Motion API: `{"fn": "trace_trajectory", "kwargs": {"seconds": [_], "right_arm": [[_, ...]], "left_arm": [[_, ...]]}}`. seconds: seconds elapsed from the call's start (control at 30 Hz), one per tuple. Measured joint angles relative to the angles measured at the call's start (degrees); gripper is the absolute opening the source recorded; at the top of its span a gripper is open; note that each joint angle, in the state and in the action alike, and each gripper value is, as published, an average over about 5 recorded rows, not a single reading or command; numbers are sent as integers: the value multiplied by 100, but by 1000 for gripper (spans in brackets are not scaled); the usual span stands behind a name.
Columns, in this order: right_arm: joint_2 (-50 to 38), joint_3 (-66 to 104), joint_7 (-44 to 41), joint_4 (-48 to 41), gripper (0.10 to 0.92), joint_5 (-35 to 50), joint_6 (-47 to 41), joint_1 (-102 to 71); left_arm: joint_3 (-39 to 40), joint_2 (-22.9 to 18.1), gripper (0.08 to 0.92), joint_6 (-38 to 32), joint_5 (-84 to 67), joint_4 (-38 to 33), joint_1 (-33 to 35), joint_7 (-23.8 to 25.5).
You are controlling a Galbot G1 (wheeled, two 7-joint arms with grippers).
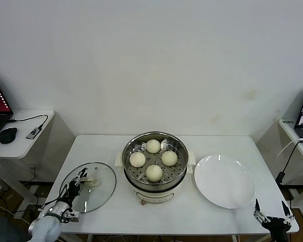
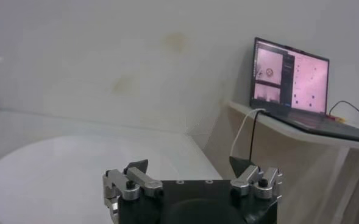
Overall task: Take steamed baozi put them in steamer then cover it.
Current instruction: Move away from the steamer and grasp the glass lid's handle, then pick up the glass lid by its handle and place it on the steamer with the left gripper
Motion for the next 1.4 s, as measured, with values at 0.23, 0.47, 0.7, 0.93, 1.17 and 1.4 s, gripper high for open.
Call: {"fn": "trace_trajectory", "kwargs": {"seconds": [0.23,0.47,0.7,0.93,1.17,1.4], "right_arm": [[16,-67,-6,32,823,-75,11,-6],[-2,-139,-26,69,823,-159,31,-21],[-54,-218,-63,148,823,-252,87,-79],[-82,-343,-82,249,823,-418,180,-177],[-58,-475,-62,329,823,-665,326,-248],[31,-595,1,345,823,-1017,493,-230]], "left_arm": [[4,-41,213,-56,-128,152,-50,-144],[-68,8,150,-35,-315,40,41,-265],[-227,171,150,259,-593,-620,338,-128],[-495,503,150,880,-1106,-1752,815,336],[-639,855,149,1478,-1664,-2941,1048,820],[-303,1204,150,2024,-1905,-3835,898,1215]]}}
